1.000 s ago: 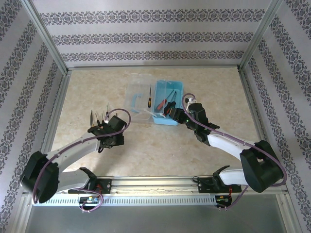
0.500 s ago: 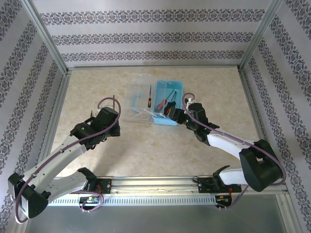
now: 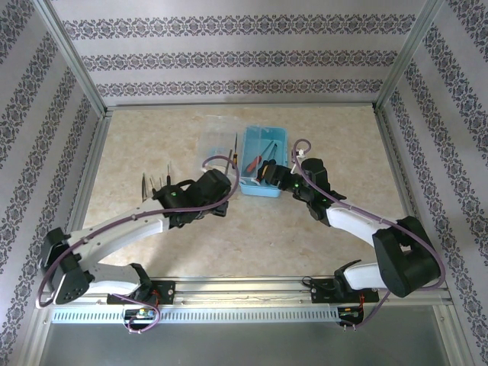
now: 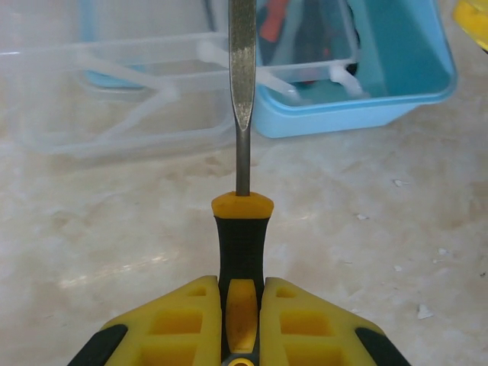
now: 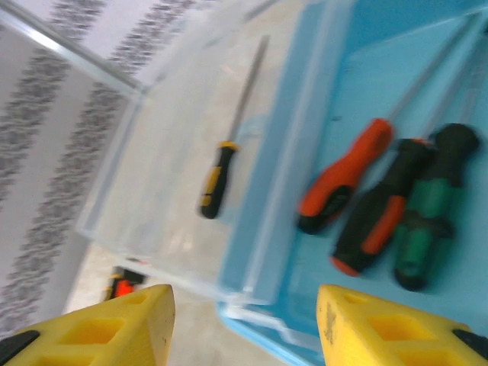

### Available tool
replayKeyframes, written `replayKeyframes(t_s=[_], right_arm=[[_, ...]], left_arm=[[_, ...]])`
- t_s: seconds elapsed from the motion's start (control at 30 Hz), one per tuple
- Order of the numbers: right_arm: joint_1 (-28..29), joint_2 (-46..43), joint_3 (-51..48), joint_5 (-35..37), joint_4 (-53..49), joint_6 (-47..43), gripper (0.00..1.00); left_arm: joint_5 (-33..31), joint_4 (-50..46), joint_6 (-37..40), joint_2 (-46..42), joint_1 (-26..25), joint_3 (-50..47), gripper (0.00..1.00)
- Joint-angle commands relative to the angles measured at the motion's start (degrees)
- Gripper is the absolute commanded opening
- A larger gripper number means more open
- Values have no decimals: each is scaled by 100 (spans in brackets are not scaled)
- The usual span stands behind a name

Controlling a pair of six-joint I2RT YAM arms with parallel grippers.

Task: Pack the tool kit

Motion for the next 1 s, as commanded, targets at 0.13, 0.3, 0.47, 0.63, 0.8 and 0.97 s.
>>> replayKeyframes(t_s=[0.13, 0.3, 0.47, 0.63, 0.8, 0.97], right_arm=[[7, 340, -247, -1122, 1775, 653, 51], [34, 453, -237, -1182, 1915, 776, 50], [33, 654, -269, -1295, 2308, 1029, 48], [25, 878, -255, -1397, 2568, 1182, 38], [25, 898, -247, -1404, 2585, 1195, 29], [25, 886, -256, -1398, 2572, 1186, 19]], left_arm=[[396, 805, -162, 837, -208, 572, 12], [529, 856, -177, 1151, -291, 755, 12], [648, 1084, -311, 1146, -347, 647, 12], [746, 1213, -375, 1205, -383, 568, 12], [807, 1296, -380, 1284, -406, 568, 12], [804, 1283, -364, 1342, -419, 601, 12]])
